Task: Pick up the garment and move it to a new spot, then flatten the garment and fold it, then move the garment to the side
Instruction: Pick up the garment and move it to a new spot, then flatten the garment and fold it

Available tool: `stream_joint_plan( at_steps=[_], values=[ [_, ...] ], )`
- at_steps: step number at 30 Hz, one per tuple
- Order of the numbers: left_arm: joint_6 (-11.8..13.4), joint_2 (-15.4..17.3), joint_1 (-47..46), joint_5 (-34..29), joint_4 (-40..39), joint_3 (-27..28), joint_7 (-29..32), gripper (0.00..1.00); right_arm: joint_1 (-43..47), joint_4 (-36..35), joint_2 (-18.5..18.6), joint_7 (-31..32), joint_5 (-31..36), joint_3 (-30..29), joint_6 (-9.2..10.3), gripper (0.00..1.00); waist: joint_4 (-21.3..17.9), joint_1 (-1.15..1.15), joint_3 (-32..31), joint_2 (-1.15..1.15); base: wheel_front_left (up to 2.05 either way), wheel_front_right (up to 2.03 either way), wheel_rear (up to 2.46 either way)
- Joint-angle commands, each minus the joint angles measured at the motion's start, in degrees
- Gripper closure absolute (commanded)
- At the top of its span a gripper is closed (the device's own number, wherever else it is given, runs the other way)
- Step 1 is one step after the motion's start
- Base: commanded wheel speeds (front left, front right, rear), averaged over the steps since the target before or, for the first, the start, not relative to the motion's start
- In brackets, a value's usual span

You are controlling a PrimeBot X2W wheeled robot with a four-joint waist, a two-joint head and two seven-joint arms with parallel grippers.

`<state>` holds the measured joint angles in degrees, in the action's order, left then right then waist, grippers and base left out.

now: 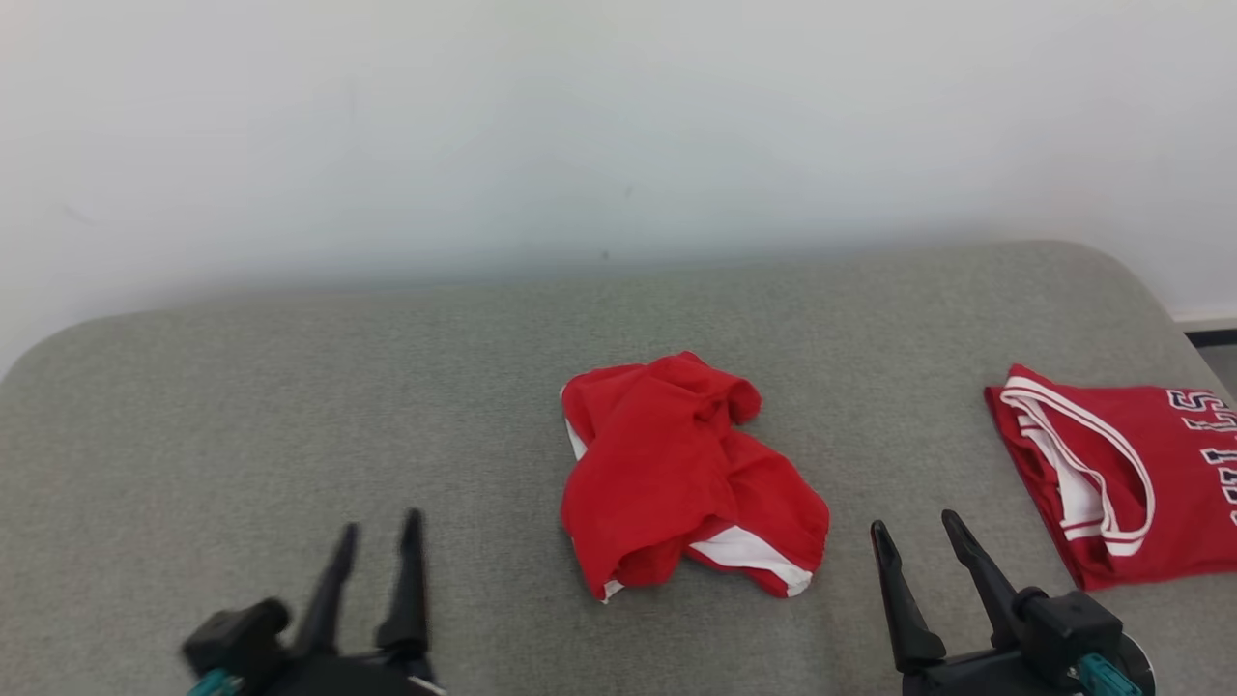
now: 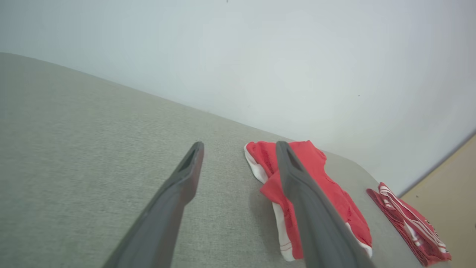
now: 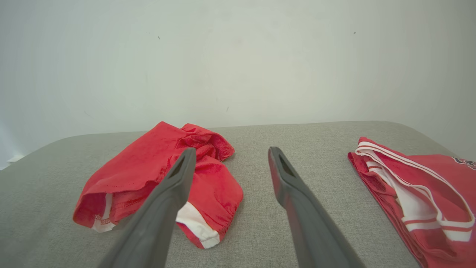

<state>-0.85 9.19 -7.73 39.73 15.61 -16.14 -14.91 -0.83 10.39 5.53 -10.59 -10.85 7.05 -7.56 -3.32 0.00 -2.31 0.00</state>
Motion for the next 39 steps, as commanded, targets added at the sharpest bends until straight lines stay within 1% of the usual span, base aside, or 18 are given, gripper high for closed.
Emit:
stream_joint_plan(
  at_steps=[1,4,5,8,9,14,18,21,27,39],
  values=[
    [0.3,-0.3,2.2,-1.5,-1.8,1.8,-0.2,0.0,0.9,-0.2,-0.1,0.1,0.4,-0.4,0.16,0.0,1.3,0.0,-0.6,0.0,0.0,0.0,0.0],
    [-0.2,-0.9,6.3,-6.6,-6.0,6.2,-0.3,0.0,1.7,-0.6,-0.4,0.3,0.6,-1.4,0.16,0.0,2.1,0.0,-0.8,0.0,0.0,0.0,0.0],
    [-0.6,-1.2,7.6,-8.3,-7.2,7.5,-0.3,0.0,2.0,-0.7,-0.5,0.4,0.7,-1.5,0.16,0.0,2.3,0.0,-0.8,0.0,0.0,0.0,0.0],
    [-1.1,-2.3,11.1,-13.2,-9.7,10.9,-0.3,0.0,2.9,-0.8,-0.8,0.7,0.8,-2.1,0.16,0.0,2.9,0.0,-1.1,0.0,0.0,0.0,0.0],
    [-1.1,-2.3,11.1,-13.2,-9.7,10.9,-0.3,0.0,2.9,-0.8,-0.8,0.7,0.8,-2.1,0.16,0.0,2.9,0.0,-1.1,0.0,0.0,0.0,0.0],
    [-2.5,-3.0,15.0,-21.0,-11.6,14.0,-0.3,0.0,4.0,-0.2,-1.3,0.8,0.6,-2.6,0.16,0.0,3.5,0.0,-1.5,0.0,0.0,0.0,0.0],
    [-3.7,-3.3,16.7,-24.6,-11.2,15.2,-0.3,0.0,5.0,0.8,-1.6,0.8,0.6,-3.3,0.17,0.0,3.8,0.0,-1.9,0.0,0.0,0.0,0.0],
    [-4.7,-3.8,17.6,-25.4,-10.9,16.1,-0.3,0.0,5.7,1.3,-1.8,0.6,0.7,-3.9,0.17,0.0,3.9,0.0,-2.2,0.0,0.0,0.0,0.0],
    [-5.6,-4.8,18.0,-26.6,-10.6,16.9,-0.3,0.0,5.7,1.5,-2.2,0.4,0.9,-4.1,0.17,0.0,3.7,0.0,-2.3,0.0,0.0,0.0,0.0],
    [-6.4,-5.8,17.1,-27.2,-9.8,17.3,-0.3,0.0,5.8,1.0,-2.5,0.4,1.0,-4.0,0.17,0.0,3.5,0.0,-1.8,0.0,0.0,0.0,0.0]
  ],
)
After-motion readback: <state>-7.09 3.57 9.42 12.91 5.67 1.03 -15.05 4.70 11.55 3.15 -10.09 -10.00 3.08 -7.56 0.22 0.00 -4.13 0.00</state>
